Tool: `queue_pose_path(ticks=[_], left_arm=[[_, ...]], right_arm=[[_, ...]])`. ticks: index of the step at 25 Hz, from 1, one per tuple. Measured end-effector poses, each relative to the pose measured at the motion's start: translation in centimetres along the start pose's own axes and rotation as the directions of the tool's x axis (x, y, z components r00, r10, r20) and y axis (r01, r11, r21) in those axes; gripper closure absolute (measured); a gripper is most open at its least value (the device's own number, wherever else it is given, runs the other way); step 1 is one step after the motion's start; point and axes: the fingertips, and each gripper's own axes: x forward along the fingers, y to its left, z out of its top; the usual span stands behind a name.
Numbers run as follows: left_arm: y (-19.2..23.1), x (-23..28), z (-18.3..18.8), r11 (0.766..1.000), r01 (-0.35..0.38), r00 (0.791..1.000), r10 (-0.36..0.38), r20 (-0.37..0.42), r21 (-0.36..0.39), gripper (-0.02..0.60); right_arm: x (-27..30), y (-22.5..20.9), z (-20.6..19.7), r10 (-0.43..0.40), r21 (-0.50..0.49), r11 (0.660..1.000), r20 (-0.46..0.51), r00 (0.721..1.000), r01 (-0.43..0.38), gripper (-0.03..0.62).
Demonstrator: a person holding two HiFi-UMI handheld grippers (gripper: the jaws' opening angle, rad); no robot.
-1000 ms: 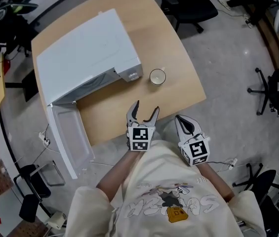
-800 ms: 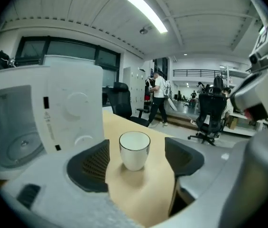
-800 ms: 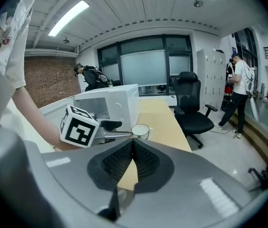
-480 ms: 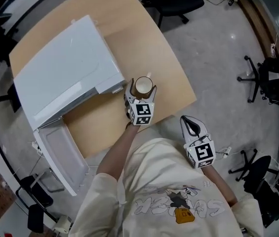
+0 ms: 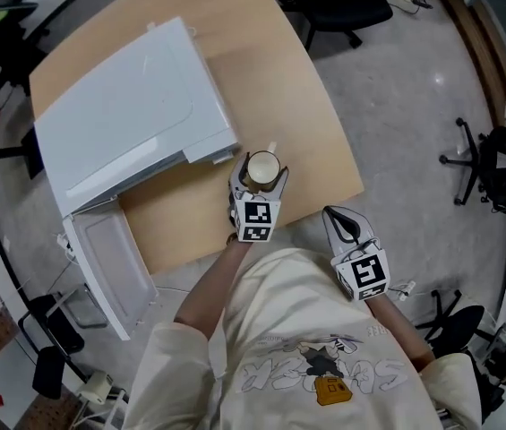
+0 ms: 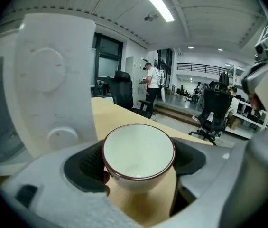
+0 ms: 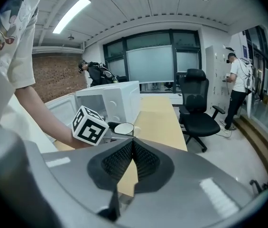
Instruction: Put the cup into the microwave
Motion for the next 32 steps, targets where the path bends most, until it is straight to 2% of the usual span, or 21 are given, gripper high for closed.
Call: queue_pose_path(ticks=[4, 7, 9, 11, 14, 16, 18, 20, 22, 25, 32], left_arm=[[2.1, -5.2, -1.1, 0.998, -0.05, 0.999, 0.049, -0.012, -0.049, 0.179], [5.0, -9.4, -1.9, 0.983, -0.154, 0.988, 0.153, -0.023, -0.101, 0.179], [7.8, -12.1, -2.5, 0.959, -0.242, 0.97, 0.241, -0.025, -0.148, 0.179], [11.4, -14.8, -2.9, 0.918, -0.343, 0.938, 0.345, -0.028, -0.201, 0.179], [17.5, -18.1, -2.9, 0.841, -0.474, 0.874, 0.486, -0.02, -0.261, 0.178], [21.3, -19.1, -2.4, 0.806, -0.525, 0.84, 0.543, -0.01, -0.272, 0.178], [24.7, -19.3, -1.8, 0.784, -0.562, 0.813, 0.582, -0.002, -0.265, 0.179], [27.6, -18.9, -1.3, 0.775, -0.583, 0.798, 0.602, 0.006, -0.246, 0.179], [29.9, -17.9, -1.1, 0.775, -0.589, 0.794, 0.607, 0.011, -0.23, 0.179], [32.0, -16.2, -0.7, 0.783, -0.581, 0.801, 0.599, 0.015, -0.223, 0.179], [34.4, -14.3, 0.0, 0.792, -0.553, 0.809, 0.584, 0.061, -0.258, 0.178]], right_arm=[[2.9, 2.3, 1.5, 0.115, -0.051, 0.992, 0.0, 0.993, -0.115, 0.588], [5.1, 4.6, 2.4, 0.219, -0.104, 0.97, -0.014, 0.976, -0.219, 0.588], [6.4, 6.3, 2.9, 0.277, -0.146, 0.95, -0.022, 0.961, -0.277, 0.588], [7.7, 8.0, 3.7, 0.328, -0.181, 0.928, -0.024, 0.944, -0.327, 0.588], [9.3, 10.5, 4.7, 0.371, -0.208, 0.907, -0.023, 0.928, -0.367, 0.588], [9.7, 11.9, 5.3, 0.376, -0.221, 0.902, -0.022, 0.926, -0.371, 0.588], [10.1, 13.0, 6.1, 0.373, -0.234, 0.901, -0.016, 0.928, -0.367, 0.588], [10.2, 13.9, 6.8, 0.361, -0.243, 0.904, -0.004, 0.932, -0.351, 0.588], [10.2, 14.5, 7.2, 0.346, -0.258, 0.907, 0.01, 0.938, -0.332, 0.588], [10.0, 14.7, 7.7, 0.327, -0.308, 0.903, 0.038, 0.944, -0.3, 0.588], [9.5, 13.6, 7.5, 0.243, -0.263, 0.939, 0.055, 0.968, -0.221, 0.586]])
